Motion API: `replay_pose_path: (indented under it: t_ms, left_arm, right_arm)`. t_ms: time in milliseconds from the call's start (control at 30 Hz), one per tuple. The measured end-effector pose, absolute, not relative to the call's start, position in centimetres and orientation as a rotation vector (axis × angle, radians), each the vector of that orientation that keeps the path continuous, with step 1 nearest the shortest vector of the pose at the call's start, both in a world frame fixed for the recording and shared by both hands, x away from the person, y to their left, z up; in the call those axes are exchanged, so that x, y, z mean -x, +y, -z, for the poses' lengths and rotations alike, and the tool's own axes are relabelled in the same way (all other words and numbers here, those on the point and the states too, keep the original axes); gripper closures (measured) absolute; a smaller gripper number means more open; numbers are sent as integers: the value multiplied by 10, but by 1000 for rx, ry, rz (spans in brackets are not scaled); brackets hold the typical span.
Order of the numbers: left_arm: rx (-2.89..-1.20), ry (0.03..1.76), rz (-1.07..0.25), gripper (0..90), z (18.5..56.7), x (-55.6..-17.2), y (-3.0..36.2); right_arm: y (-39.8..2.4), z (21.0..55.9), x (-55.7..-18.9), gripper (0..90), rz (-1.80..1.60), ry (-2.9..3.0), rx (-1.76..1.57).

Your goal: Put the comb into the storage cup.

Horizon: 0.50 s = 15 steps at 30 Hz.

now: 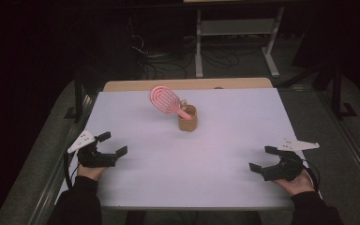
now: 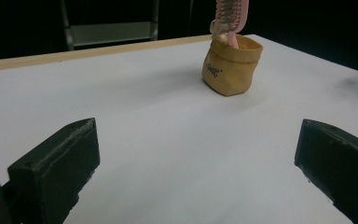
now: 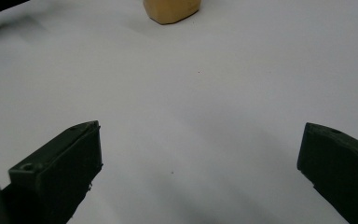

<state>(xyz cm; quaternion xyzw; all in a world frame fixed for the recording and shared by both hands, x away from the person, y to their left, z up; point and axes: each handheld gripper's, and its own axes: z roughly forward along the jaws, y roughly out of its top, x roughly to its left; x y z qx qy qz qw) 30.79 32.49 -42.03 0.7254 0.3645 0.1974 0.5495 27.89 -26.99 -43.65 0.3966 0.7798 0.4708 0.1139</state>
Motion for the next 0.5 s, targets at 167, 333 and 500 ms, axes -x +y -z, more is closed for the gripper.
replay_pose_path:
  t_ms: [167, 333, 500]
  left_arm:
    - [-1721, 878, -461, 0, 423, -299, 330]
    - [-1773, 874, -441, 0, 428, -297, 332]
    - [-1770, 874, -444, 0, 427, -296, 333]
  right_arm:
    - [-270, 437, -279, 0, -1380, 2287, -1172]
    - [-269, 438, -281, 0, -1386, 2295, -1171]
    - [-270, 439, -283, 0, -1393, 2294, -1176]
